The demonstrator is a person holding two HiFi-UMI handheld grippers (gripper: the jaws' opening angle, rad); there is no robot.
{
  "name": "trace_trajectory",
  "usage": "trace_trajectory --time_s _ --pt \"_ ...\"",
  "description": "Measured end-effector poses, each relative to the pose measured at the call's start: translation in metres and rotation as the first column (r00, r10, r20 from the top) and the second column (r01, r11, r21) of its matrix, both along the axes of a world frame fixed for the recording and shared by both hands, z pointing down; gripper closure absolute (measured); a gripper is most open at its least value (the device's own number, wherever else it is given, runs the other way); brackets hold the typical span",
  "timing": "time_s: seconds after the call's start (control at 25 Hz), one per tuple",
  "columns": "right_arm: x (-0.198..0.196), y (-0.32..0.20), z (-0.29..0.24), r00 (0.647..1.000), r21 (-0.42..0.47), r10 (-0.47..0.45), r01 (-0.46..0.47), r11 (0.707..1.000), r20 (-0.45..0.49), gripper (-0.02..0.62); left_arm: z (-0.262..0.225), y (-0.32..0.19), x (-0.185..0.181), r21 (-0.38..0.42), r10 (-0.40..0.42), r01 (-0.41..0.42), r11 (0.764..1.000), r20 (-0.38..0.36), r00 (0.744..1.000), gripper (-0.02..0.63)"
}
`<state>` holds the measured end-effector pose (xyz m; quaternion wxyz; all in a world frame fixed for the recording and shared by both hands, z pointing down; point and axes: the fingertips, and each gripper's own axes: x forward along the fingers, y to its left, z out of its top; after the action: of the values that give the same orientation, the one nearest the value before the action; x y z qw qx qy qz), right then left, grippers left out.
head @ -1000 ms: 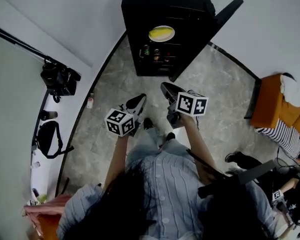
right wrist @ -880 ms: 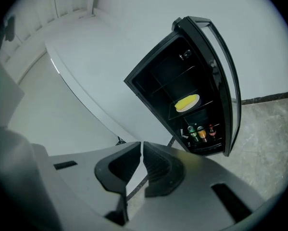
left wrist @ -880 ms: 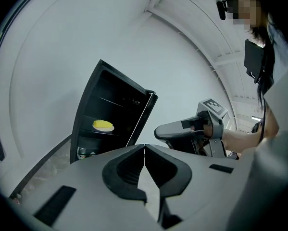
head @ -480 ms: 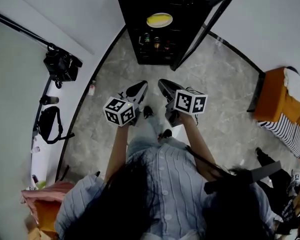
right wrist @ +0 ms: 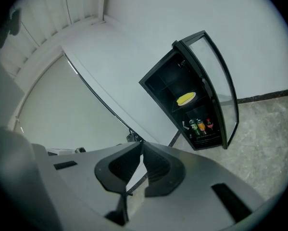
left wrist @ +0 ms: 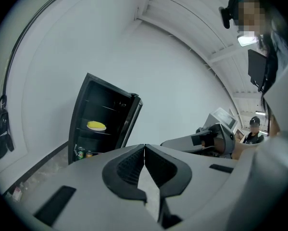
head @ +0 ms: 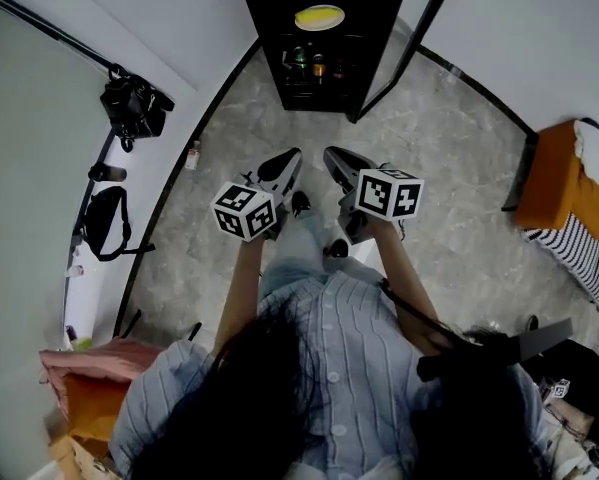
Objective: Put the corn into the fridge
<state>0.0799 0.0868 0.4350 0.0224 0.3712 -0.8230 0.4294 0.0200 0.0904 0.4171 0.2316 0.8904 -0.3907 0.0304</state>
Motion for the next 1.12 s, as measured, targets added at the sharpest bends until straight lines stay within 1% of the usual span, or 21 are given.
trace_trajectory --time_s 0.24,0.6,0.88,1.12 --pt "0.002 0.034 -0.006 0.999 0.047 -0.042 0.042 0.998 -0.020 0.567 -0.009 0.031 0.007 0.032 -0.012 0.011 0.999 0.007 1.000 0.598" --pt "-0.005 0.061 -0.019 0.992 0.124 -0.098 0.107 0.987 -0.076 0.566 -0.025 0.052 0.011 0.075 -0.024 0.023 0.997 0.002 1.000 0.598" --pt "0.001 0.070 -0.021 0.989 0.140 -0.100 0.115 0.983 -0.107 0.567 -0.030 0.058 0.016 0.093 -0.020 0.021 0.995 -0.009 1.000 0.598" --pt "0.005 0.070 -0.019 0.988 0.131 -0.097 0.113 0.985 -0.120 0.568 -0.031 0.059 0.019 0.092 -0.022 0.024 0.996 -0.021 1.000 0.598"
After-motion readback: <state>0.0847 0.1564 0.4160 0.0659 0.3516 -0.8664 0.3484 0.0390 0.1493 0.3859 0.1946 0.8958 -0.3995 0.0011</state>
